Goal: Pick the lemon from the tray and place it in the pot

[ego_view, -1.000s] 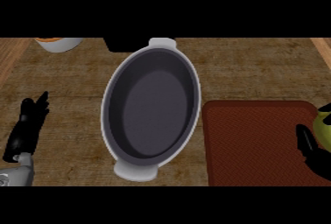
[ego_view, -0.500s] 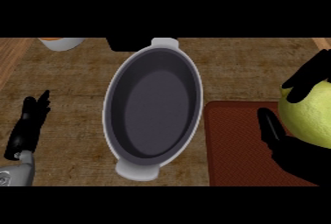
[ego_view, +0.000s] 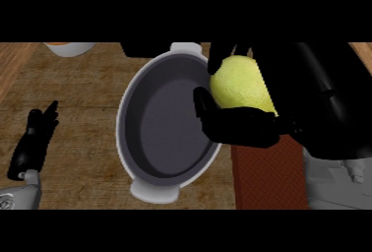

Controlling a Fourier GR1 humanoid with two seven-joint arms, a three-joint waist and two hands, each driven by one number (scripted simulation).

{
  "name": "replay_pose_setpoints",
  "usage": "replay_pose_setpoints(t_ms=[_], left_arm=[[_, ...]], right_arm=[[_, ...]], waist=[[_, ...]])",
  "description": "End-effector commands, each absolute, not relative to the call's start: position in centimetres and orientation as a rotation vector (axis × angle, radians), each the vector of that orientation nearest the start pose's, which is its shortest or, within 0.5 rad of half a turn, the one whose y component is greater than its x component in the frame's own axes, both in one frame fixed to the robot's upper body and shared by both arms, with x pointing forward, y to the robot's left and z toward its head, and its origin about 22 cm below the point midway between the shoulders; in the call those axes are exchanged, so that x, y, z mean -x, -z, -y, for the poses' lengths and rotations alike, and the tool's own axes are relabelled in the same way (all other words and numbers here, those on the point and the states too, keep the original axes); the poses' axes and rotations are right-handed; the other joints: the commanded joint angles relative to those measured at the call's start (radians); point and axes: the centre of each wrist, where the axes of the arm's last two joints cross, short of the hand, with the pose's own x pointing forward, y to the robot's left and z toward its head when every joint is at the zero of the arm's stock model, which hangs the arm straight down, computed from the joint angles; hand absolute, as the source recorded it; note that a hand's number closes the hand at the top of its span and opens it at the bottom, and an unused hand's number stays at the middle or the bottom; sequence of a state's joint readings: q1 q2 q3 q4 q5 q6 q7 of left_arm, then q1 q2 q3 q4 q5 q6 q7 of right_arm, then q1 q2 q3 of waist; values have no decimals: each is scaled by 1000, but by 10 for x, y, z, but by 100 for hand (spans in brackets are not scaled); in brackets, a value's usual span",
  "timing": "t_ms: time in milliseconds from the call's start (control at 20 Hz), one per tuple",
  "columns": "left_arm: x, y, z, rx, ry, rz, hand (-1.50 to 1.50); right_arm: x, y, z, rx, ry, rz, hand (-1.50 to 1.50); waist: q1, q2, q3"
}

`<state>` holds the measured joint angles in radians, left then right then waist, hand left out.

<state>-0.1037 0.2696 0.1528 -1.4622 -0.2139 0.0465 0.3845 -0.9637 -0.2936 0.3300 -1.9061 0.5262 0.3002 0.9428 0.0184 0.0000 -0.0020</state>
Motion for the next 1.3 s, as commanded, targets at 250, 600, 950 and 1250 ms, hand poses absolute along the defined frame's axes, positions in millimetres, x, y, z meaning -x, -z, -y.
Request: replay_pose_setpoints(t_ms=[250, 600, 950, 1250], left_arm=[[-259, -33, -323, -518, 128, 1164, 0], [-285, -41, -318, -506, 114, 1159, 0], [-270, -30, -322, -508, 114, 1168, 0], [-269, -29, -327, -520, 111, 1167, 0]], right_arm=[[-302, -254, 38, 674, -1014, 1593, 150], [-321, -203, 13, 514, -912, 1535, -150], [-330, -206, 35, 332, -498, 1706, -150], [-342, -215, 71, 336, -211, 1773, -150]], waist=[[1, 1, 2], [-3, 4, 2], [-1, 3, 2], [-19, 0, 2]])
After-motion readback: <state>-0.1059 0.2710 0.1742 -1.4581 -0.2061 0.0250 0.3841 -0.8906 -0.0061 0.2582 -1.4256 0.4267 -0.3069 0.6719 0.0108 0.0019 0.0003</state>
